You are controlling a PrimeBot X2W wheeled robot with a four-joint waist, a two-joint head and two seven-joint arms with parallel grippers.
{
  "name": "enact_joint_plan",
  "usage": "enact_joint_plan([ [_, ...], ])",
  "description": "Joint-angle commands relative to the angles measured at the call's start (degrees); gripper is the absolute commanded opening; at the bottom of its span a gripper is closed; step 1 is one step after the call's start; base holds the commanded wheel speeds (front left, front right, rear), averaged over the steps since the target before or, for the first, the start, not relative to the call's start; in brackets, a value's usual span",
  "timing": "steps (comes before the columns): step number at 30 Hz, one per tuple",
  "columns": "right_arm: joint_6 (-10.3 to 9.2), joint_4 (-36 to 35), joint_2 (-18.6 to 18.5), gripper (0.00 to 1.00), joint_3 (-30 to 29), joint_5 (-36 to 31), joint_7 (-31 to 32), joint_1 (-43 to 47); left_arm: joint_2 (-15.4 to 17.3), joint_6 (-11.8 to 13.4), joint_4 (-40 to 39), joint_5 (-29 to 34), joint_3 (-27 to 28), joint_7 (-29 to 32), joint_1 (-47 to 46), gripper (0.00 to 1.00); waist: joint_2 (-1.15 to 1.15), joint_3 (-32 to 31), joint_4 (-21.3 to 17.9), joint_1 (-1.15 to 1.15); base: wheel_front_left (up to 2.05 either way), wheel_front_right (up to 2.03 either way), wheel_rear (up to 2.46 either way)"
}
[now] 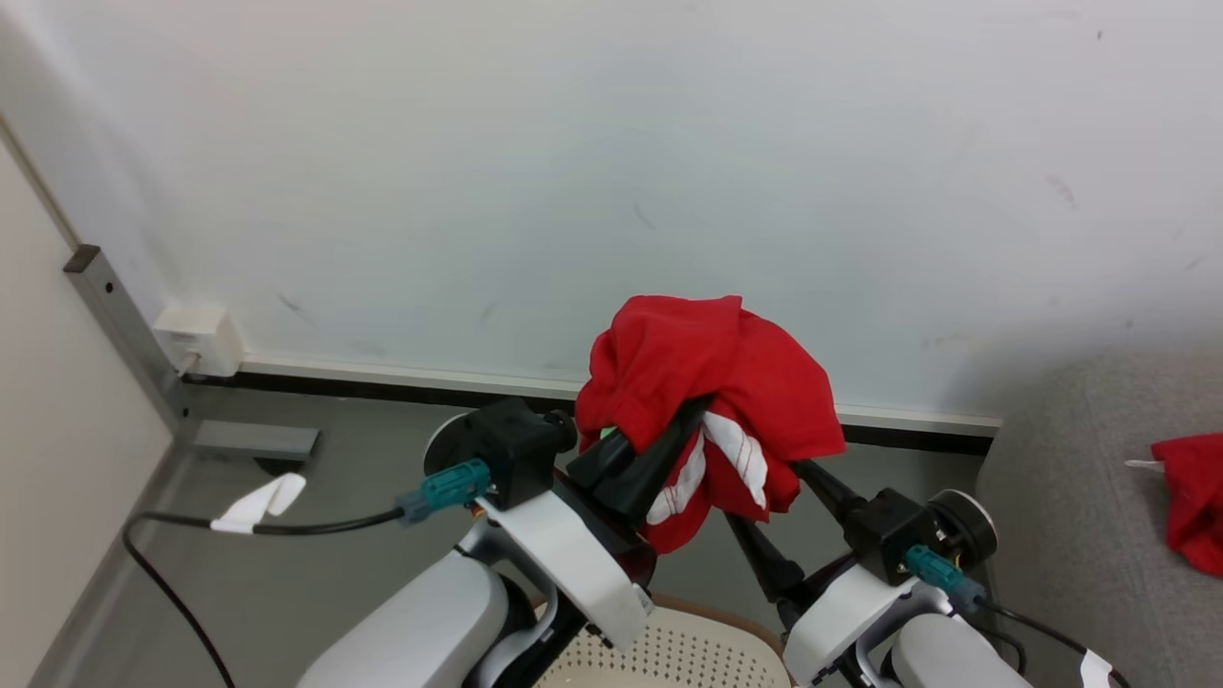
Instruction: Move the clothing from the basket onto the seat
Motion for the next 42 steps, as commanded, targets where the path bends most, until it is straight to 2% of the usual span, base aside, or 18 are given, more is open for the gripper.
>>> enact_joint_plan([
  [1,-0.13,0.77,0.1,1.0,-1.08,-1.04,0.07,-1.07,0.0,-0.31,-0.47,0.2,-0.31,0.24,-0.14,0.0,0.0,-0.04,1.42,0.0,0.0,0.0,0.0],
  [7,-0.13,2.69,0.6,1.0,-3.46,-2.34,0.06,-2.5,-0.9,-0.81,-0.8,-0.3,-1.91,1.06,0.71,0.0,0.0,0.0,4.09,0.0,0.0,0.0,0.0],
  [12,-0.13,2.32,0.63,1.0,-2.93,-0.65,0.07,-3.57,-1.22,-0.99,-0.83,-0.5,-2.81,1.31,0.96,0.0,0.0,0.06,5.46,0.0,0.0,0.0,0.0],
  [13,-0.13,2.25,0.62,0.96,-2.73,-0.24,0.07,-3.72,-1.23,-0.98,-0.8,-0.57,-2.85,1.34,0.96,0.0,0.0,0.07,5.61,0.0,0.0,0.0,0.0],
  [14,-0.13,2.22,0.62,0.46,-2.53,0.05,0.06,-3.88,-1.24,-0.95,-0.76,-0.64,-2.9,1.37,0.98,0.0,0.0,0.08,5.73,0.0,0.0,0.0,0.0],
  [15,-0.13,2.26,0.61,0.16,-2.39,0.3,0.06,-4.04,-1.22,-0.9,-0.72,-0.71,-2.94,1.37,1.02,0.0,0.0,0.09,5.82,0.0,0.0,0.0,0.0],
  [16,-0.13,2.31,0.61,0.0,-2.19,0.46,0.07,-4.13,-1.2,-0.87,-0.68,-0.77,-2.98,1.35,1.06,0.0,0.0,0.07,5.88,0.0,0.0,0.0,0.0],
  [29,-0.13,0.29,0.61,0.0,-1.69,4.97,0.07,-2.35,-0.04,0.81,2.02,-2.01,-1.48,0.84,2.15,0.0,0.0,0.29,3.75,0.0,0.0,0.0,0.0],
  [30,-0.13,0.02,0.61,0.0,-2.0,5.74,0.06,-2.08,0.04,0.91,2.43,-2.28,-1.49,1.19,2.27,0.42,0.0,0.34,3.48,0.0,0.0,0.0,0.0],
  [31,-0.13,-0.22,0.61,0.0,-2.35,6.36,0.06,-1.91,0.11,0.93,2.76,-2.4,-1.55,1.21,2.3,0.79,0.0,0.41,3.2,0.0,0.0,0.0,0.0],
  [32,-0.13,-0.33,0.6,0.0,-2.68,6.4,0.06,-1.97,0.16,0.96,3.03,-2.65,-1.53,1.36,2.39,1.0,0.0,0.5,2.85,0.0,0.0,0.0,0.0],
  [42,-0.13,-3.69,0.28,0.0,-8.53,14.38,0.06,-0.33,0.9,1.07,3.05,-2.4,-1.75,0.85,2.58,1.0,0.0,1.67,-1.97,0.0,0.0,0.0,0.0],
])
